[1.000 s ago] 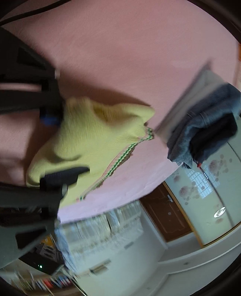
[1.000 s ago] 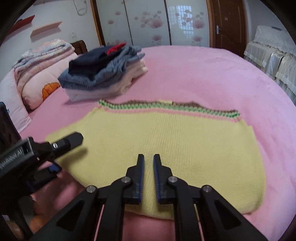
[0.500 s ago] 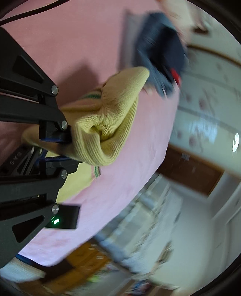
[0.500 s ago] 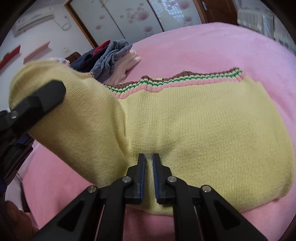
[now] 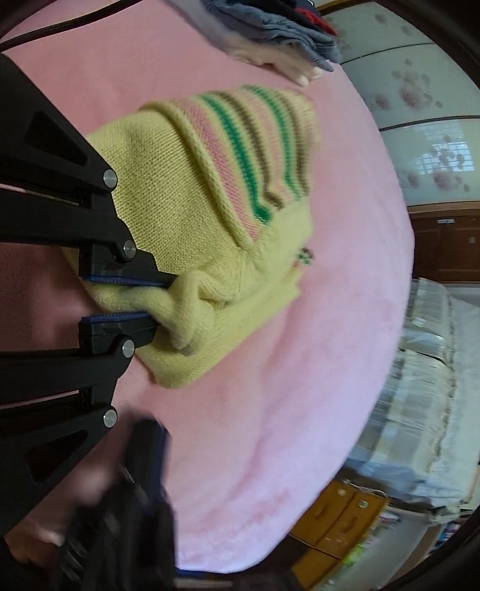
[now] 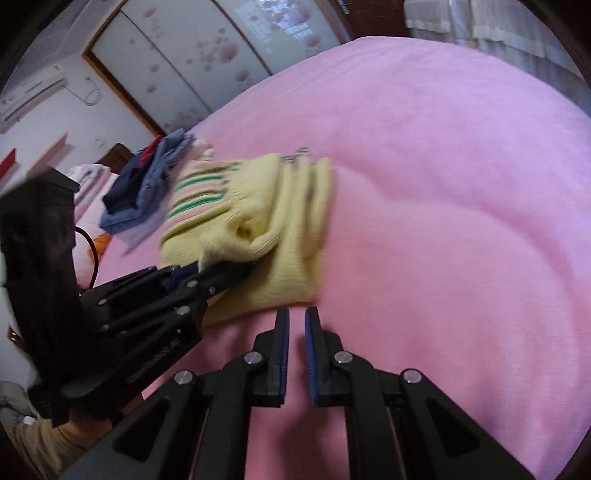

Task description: Fold large clothes

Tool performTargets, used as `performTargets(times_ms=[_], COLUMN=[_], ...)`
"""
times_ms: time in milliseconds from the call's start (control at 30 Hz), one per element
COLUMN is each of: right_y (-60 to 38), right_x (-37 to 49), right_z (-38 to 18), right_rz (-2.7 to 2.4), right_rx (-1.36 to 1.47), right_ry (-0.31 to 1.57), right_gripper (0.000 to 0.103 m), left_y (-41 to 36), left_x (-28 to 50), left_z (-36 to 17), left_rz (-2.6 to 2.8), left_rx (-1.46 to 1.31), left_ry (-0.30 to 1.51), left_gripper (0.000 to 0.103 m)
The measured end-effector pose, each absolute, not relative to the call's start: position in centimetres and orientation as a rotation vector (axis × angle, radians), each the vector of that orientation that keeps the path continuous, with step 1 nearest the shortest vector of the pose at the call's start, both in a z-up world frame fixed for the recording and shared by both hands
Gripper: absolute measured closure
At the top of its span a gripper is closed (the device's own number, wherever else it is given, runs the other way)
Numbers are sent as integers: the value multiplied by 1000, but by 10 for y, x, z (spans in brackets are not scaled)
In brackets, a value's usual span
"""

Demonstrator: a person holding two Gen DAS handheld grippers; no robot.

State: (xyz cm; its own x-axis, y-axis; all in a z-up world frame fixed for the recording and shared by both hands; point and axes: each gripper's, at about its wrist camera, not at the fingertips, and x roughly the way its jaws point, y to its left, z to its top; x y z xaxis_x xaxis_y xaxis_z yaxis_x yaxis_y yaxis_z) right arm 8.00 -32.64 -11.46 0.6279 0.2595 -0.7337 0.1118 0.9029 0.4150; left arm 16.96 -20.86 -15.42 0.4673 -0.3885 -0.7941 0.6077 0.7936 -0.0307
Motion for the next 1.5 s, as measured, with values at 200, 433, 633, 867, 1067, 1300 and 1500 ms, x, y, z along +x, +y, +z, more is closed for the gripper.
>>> performTargets(times_ms=[200,433,633,867,1067,1300,1500], right_y=[-337,-310,-301,-292,-288,-282,-301], right_x=[84,102,121,143,151,166,140], right_z=[-102,-76,-75,-86,-94,-107,-76], right_rz=[67,178,226,218,183,231,181], right_rx=[442,430,443,423,410,414,400], right_ry=[869,815,846,927,986,1023,873], right_gripper=[94,76,61,61,61,93,94], left_y=[-197,-155,-96,-63,-67,-75,-82], left_x=[153,133,166,208,224,231,232], left_z=[-134,-88,-92,-121,-131,-134,-125], left_rz=[-625,-672,-477,-378,-391,-407,-422], left_rx=[201,47,-107,-206,-223,-239,-228], left_ry=[902,886,913,981,989,1009,986], left_gripper=[53,39,39,39,39,39,39])
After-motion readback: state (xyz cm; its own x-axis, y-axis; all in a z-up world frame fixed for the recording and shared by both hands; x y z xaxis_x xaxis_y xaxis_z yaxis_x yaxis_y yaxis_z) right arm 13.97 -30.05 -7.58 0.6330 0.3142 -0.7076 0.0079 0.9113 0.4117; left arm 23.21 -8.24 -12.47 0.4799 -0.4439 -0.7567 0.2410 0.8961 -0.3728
